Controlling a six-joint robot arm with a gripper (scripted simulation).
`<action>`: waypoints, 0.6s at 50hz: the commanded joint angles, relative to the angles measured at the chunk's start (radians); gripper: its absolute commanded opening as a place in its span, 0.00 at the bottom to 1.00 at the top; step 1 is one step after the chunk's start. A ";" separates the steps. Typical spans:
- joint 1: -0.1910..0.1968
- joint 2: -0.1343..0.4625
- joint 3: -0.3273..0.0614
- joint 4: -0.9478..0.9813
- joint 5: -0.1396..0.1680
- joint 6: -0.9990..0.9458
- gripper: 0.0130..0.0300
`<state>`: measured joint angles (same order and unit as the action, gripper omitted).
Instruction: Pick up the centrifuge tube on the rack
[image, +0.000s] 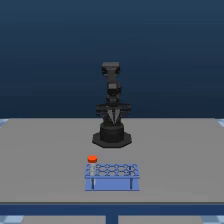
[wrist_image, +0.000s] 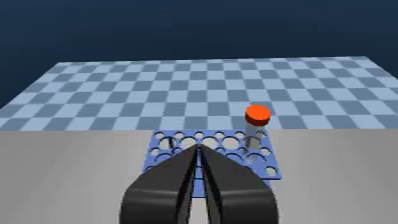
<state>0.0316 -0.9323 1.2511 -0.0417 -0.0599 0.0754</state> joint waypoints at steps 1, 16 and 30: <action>0.000 0.000 0.000 0.000 0.000 0.000 1.00; 0.000 0.000 0.000 0.000 0.000 0.000 1.00; -0.001 0.001 0.000 -0.009 -0.001 0.009 1.00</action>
<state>0.0309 -0.9314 1.2508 -0.0479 -0.0604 0.0813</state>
